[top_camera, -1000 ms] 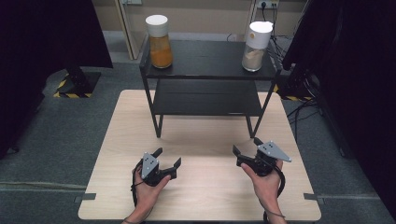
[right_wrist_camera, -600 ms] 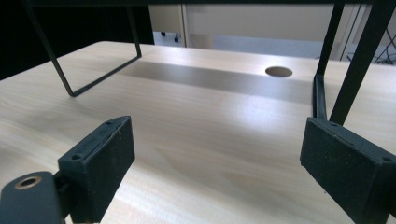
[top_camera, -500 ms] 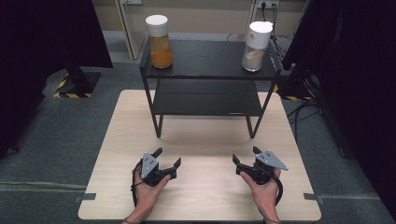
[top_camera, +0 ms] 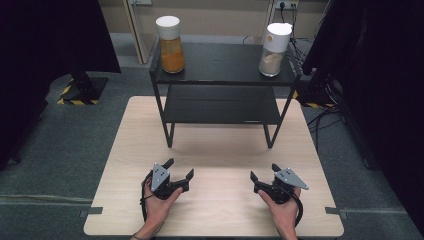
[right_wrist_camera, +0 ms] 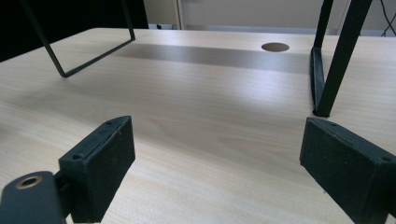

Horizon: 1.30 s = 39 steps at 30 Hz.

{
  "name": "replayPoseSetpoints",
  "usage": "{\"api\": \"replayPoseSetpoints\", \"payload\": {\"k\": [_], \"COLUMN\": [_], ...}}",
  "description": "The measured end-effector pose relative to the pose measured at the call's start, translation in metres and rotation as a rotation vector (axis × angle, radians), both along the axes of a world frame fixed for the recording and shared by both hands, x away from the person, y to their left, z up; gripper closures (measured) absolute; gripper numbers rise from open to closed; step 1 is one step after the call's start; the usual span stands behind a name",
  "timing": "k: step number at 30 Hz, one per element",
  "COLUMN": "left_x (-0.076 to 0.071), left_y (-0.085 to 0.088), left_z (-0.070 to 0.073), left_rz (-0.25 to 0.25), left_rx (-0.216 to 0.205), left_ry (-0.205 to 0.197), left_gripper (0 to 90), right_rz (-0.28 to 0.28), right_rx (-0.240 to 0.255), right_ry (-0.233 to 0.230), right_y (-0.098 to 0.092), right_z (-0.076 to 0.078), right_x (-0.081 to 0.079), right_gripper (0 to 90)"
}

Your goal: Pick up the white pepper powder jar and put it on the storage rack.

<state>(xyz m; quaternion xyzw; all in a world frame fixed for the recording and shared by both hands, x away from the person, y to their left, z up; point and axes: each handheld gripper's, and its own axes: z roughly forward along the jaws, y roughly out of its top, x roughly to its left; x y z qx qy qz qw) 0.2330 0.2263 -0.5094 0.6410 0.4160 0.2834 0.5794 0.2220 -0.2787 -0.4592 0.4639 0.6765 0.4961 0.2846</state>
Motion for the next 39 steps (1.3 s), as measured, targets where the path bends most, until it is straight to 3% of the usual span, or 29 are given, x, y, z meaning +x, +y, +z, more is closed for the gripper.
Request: {"api": "replayPoseSetpoints", "payload": {"k": [12, 39], "left_x": [0.000, 0.002], "left_y": [0.001, 0.001], "left_z": [0.000, 0.001], "left_rz": [0.000, -0.001], "left_rx": [-0.005, -0.008], "left_ry": [0.002, 0.012], "left_gripper": [11.7, 11.6], "right_rz": [-0.002, 0.006], "right_rx": [-0.014, 0.008], "right_ry": [0.010, 0.012], "right_y": [0.002, -0.002], "right_z": [-0.013, -0.014], "right_x": [-0.002, -0.002], "right_gripper": [10.7, 10.7]}}
